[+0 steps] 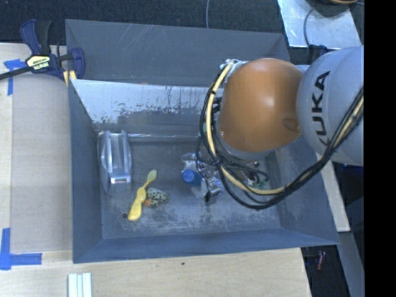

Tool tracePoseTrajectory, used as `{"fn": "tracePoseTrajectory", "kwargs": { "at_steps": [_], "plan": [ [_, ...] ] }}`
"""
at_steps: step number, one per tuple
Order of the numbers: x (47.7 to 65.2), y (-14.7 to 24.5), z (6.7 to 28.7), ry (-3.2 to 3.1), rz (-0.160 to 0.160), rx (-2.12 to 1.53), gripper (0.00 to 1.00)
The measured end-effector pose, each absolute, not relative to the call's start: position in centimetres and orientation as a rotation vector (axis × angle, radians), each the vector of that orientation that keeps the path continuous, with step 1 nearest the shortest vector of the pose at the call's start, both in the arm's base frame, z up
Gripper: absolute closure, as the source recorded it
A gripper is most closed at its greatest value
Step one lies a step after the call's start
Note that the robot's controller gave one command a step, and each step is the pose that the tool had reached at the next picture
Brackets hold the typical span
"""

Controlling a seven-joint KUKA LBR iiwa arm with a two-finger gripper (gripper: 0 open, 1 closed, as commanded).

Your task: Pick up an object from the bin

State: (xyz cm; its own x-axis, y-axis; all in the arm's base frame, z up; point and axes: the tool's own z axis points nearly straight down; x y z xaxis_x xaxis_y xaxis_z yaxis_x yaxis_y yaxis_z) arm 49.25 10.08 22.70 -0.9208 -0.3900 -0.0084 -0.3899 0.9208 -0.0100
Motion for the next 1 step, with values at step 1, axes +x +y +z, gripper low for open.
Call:
{"fn": "tracePoseTrajectory", "kwargs": {
  "at_steps": [1],
  "plan": [
    [49.52,10.71,22.3,3.079,-0.012,-0.57,1.0]
  ]
}}
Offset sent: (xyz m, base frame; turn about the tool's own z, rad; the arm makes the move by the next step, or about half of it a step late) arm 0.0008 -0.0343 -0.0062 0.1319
